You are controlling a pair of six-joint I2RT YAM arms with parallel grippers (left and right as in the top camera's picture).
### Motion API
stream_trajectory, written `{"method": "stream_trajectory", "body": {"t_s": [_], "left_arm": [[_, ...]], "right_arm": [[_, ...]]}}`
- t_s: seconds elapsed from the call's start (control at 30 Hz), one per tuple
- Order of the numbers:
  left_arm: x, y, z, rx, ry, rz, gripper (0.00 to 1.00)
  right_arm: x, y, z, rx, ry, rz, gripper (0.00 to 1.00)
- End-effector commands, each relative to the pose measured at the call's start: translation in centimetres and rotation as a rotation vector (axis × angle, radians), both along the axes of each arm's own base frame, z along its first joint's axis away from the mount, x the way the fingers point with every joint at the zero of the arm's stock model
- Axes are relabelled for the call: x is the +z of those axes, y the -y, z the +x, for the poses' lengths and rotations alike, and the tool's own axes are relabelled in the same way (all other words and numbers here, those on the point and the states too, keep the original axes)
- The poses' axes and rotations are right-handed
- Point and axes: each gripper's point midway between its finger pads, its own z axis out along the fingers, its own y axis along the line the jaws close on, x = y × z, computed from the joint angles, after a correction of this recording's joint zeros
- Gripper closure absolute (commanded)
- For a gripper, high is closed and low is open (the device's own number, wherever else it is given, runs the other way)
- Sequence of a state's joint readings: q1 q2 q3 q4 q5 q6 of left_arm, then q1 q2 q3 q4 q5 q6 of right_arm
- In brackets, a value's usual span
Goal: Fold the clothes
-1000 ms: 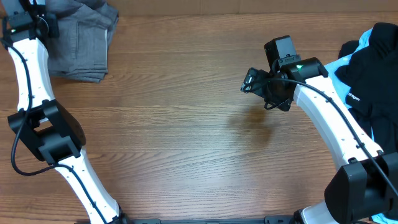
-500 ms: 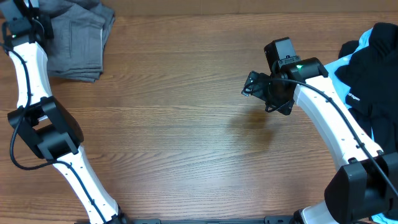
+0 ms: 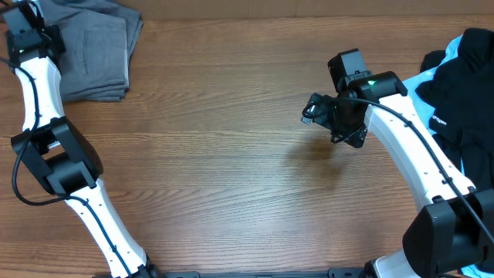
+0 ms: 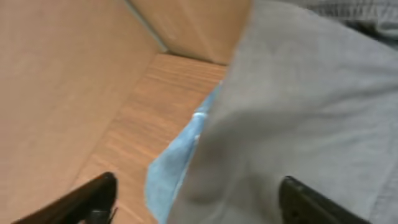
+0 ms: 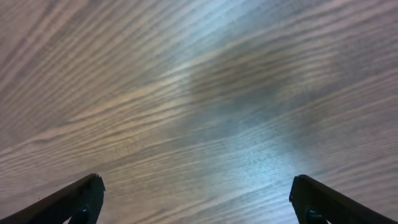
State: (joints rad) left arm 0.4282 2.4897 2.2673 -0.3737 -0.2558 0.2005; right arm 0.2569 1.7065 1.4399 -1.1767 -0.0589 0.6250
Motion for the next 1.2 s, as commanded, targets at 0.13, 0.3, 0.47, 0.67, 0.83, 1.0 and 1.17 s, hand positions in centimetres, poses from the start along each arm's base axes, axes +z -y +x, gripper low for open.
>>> {"method": "stream_trajectory", "body": {"t_s": [0.13,0.3,0.47,0.67,0.83,1.0,1.17], "left_arm": [[5.7,0.9,-0.2,0.057,0.078,0.047,0.05],[8.7,4.8,2.3,-0.102,0.188,-0.012,0.36],[7.7,5.9,3.8,-0.165,0.226,-0.048,0.58],[4.0,4.7,4.6,-0.154,0.202,-0.043,0.77],[-1.7,1.7,4.0,-0.081,0.135,-0.039,0.68],[-9.1,-0.6,1.9,-0.019,0.009,-0.090,0.63],[-11.1,-1.5,0.6,0.021,-0.049,-0.091,0.41]], "right_arm": [[0.8,0.0,0.2,-0.001,0.023,-0.007,0.00],[0.8,0.0,0.2,-0.001,0.020,-0.007,0.00],[0.7,0.1,-0.4,0.000,-0.004,-0.014,0.00],[0.6,0.3,-1.0,0.000,-0.029,-0.021,0.00],[0.6,0.3,-1.1,-0.001,-0.031,-0.021,0.00],[0.6,0.3,-1.1,-0.001,-0.031,-0.020,0.00],[0.6,-0.2,-1.3,0.004,-0.044,0.011,0.00]]}}
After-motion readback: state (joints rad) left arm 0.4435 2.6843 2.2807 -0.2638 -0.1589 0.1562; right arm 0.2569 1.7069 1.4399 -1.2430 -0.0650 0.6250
